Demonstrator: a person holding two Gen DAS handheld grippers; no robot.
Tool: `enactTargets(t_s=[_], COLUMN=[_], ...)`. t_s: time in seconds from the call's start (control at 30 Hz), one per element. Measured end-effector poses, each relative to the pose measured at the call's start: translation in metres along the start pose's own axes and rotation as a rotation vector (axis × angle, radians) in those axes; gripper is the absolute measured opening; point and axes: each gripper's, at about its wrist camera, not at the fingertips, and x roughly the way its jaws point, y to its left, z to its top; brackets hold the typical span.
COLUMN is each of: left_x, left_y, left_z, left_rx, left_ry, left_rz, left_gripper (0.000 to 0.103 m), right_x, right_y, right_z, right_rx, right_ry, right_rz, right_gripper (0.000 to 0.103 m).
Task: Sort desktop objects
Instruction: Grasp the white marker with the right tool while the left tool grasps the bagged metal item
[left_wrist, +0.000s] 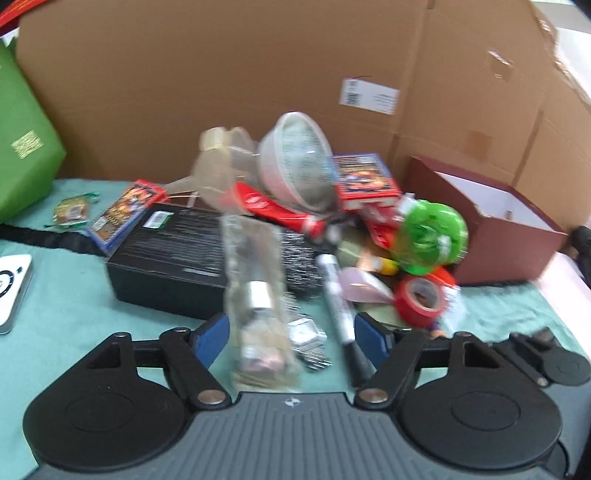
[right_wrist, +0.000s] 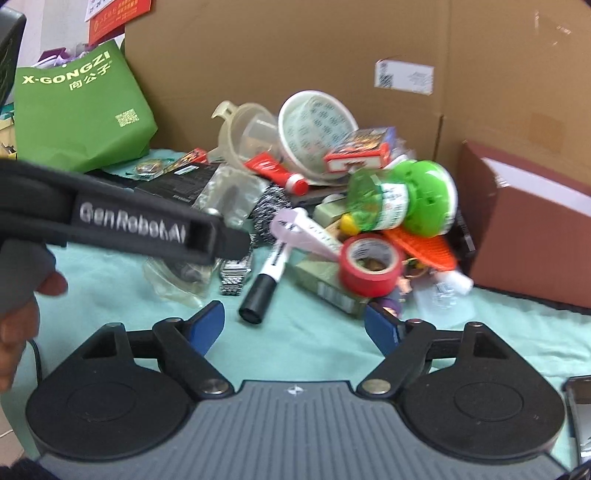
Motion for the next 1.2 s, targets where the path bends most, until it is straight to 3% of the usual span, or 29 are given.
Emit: enactTargets(t_s=[0.1, 0.23, 0.3, 0.33, 0.37, 0.43, 0.67, 0.77, 0.93, 1.07, 1.17, 1.2], left_x=[0.013, 0.028, 0.035, 0.036, 0.035, 0.033, 0.004, -0.005, 0.007, 0.016, 0.021, 0.022], left_y=[0.010, 0.014, 0.016, 0.016, 0.017, 0.021, 0.030, 0.029, 0.028, 0.028, 0.023, 0.021], left_z=[0.003, -0.001, -0.002, -0.003, -0.003, -0.002, -0.017, -0.021, -0.015, -0.007, -0.005, -0.005], left_rx=[-0.030, -0.045, -0.062, -0.059, -0.057, -0.092, -0.106, -0.098, -0.090, -0.094, -0.053, -0.037], left_ry=[0.040, 0.084, 0.099, 0.090, 0.088, 0.107, 0.186, 0.192, 0.172, 0.166, 0.161, 0.164], left_rz=[-0.006, -0.004, 0.001, 0.003, 0.002, -0.028, -0.098, -0.095, -0.069, -0.071, -0.056, -0.047], left_gripper=[0.054, 0.052, 0.052, 0.050, 0.035, 0.029, 0.023, 0.024, 0.031, 0.051, 0.046, 0.035], right_x=[0.013, 0.028, 0.033, 0.035, 0.036, 0.035, 0.008, -0.004, 0.006, 0.017, 0.027, 0.030], right_y=[0.002, 0.002, 0.001, 0.001, 0.001, 0.000, -0.003, -0.002, 0.004, 0.004, 0.002, 0.001], right_z=[0.003, 0.007, 0.008, 0.008, 0.008, 0.009, 0.000, -0.004, 0.001, 0.007, 0.012, 0.013], right_rx=[0.015, 0.040, 0.055, 0.058, 0.061, 0.065, 0.029, -0.005, -0.007, -0.015, 0.001, 0.004], right_ry=[0.019, 0.043, 0.046, 0.044, 0.041, 0.042, 0.086, 0.114, 0.101, 0.098, 0.099, 0.101], right_rz=[0.015, 0.038, 0.042, 0.043, 0.047, 0.060, 0.089, 0.111, 0.094, 0.084, 0.083, 0.083], right_gripper=[0.063, 0.048, 0.045, 0.038, 0.034, 0.020, 0.018, 0.018, 0.020, 0.022, 0.022, 0.022])
